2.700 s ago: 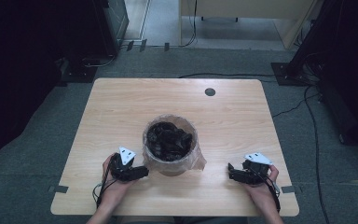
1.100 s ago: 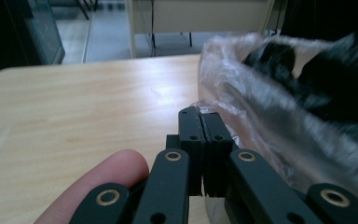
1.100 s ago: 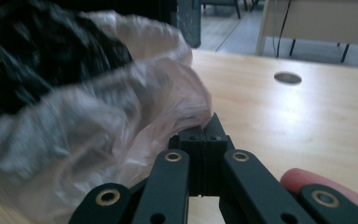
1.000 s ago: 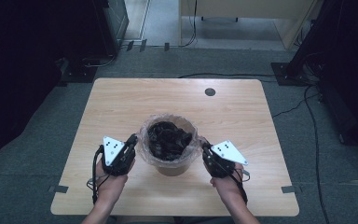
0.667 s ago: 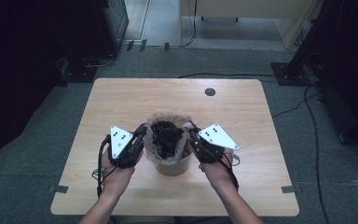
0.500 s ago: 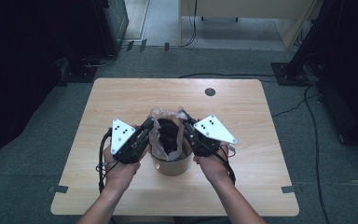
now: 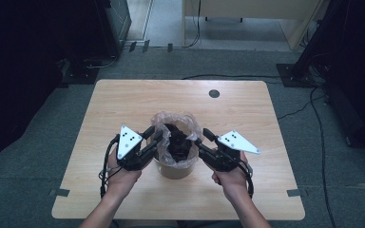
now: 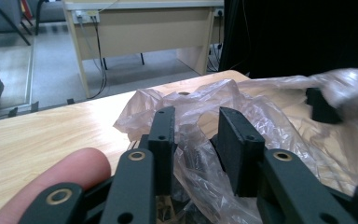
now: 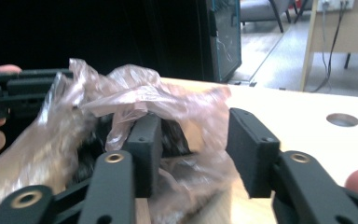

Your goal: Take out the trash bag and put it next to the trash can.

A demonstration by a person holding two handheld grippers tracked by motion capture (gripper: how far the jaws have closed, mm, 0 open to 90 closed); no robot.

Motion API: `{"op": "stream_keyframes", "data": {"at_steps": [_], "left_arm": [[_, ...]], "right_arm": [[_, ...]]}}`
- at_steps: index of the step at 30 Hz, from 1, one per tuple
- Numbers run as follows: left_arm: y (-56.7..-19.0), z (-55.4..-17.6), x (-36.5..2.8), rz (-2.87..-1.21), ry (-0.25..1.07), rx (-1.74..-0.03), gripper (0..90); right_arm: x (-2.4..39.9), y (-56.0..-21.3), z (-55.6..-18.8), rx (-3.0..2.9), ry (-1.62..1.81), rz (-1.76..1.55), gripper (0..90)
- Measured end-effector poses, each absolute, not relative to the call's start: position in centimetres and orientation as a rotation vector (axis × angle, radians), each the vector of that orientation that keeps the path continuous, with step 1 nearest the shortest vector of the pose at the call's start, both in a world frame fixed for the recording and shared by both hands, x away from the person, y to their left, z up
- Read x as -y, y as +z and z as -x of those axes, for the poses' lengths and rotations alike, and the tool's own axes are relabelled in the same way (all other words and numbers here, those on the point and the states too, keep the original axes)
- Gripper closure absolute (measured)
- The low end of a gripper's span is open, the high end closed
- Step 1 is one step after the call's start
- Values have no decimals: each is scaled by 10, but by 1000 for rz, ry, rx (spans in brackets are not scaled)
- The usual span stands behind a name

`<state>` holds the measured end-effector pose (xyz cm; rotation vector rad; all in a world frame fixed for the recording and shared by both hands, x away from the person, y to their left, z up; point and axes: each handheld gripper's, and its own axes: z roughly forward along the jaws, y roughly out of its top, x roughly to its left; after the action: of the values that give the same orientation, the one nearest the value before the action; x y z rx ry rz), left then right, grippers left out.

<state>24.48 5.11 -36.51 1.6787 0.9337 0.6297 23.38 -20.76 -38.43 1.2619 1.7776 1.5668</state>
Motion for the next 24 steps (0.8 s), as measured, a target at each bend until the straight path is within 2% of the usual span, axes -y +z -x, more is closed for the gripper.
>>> {"op": "stream_keyframes", "data": {"at_steps": [4,9,13,21,24], "left_arm": [[-371,-241,-50,-1695,634,-923,633],[-383,-236,-58,-1681,617,-962,627],[-386,-236,-58,-1677,604,-971,628],[-379,-241,-48,-1672,590,-962,648],[-376,-245,-45,-1666,585,-968,704]], "right_arm": [[221,-389,-221,-1741,1561,-1309,465],[232,-399,-209,-1755,1580,-1338,450],[229,-405,-203,-1819,1666,-1321,398],[193,-406,-203,-1937,1700,-1276,163],[183,-403,-203,-1927,1661,-1294,141]]}}
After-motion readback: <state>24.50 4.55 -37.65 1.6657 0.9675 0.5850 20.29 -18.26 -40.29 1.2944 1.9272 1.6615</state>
